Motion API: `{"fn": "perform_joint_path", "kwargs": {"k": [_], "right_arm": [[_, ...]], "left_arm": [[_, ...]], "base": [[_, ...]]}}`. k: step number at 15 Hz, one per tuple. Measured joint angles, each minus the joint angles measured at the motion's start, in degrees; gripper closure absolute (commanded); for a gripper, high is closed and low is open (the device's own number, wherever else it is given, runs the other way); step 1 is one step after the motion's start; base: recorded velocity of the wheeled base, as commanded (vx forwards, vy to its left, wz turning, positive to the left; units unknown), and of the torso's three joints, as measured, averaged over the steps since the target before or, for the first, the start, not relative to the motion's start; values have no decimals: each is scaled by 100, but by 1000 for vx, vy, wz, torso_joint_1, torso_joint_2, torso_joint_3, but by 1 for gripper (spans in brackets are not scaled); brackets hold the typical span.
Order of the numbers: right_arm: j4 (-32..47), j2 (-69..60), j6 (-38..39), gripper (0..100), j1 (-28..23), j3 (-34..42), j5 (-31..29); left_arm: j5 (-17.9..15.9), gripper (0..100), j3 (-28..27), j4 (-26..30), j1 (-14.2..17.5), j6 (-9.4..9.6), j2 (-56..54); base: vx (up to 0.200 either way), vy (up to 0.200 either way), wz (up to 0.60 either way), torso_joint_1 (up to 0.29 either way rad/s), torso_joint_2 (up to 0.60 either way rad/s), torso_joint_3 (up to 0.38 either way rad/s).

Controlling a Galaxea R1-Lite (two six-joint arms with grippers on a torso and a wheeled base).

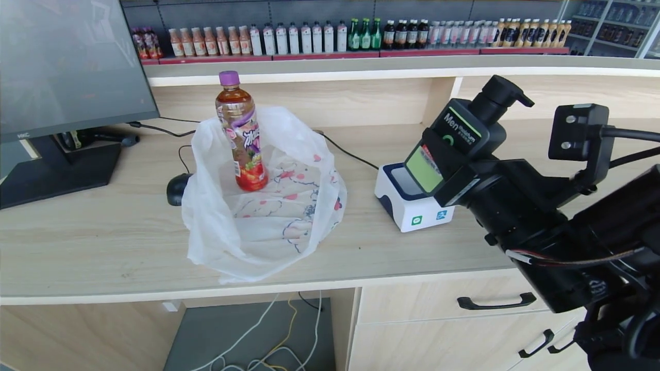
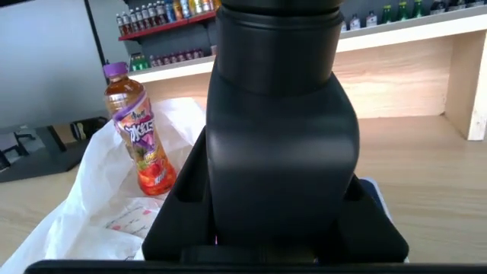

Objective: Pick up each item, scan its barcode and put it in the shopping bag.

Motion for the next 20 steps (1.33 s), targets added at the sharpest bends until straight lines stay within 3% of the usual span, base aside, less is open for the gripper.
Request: {"fn": "perform_joint_path", "kwargs": {"k": [3, 8, 14, 20], "right_arm": [[74, 171, 132, 100, 4, -312, -146], [521, 416, 1270, 100, -5, -797, -696], [2036, 667, 3104, 100, -215, -1808, -709], [2165, 783, 3387, 100, -591, -1988, -703]], "left_arm": [[0, 0, 0, 0, 0, 1, 0], [-2, 0, 0, 0, 0, 4, 0], [0, 0, 0, 0, 0, 1, 0], [0, 0, 0, 0, 0, 1, 0]], "base": [[0, 0, 0, 0, 0, 0], [0, 0, 0, 0, 0, 0], [0, 0, 0, 0, 0, 0], [0, 0, 0, 0, 0, 0]]}}
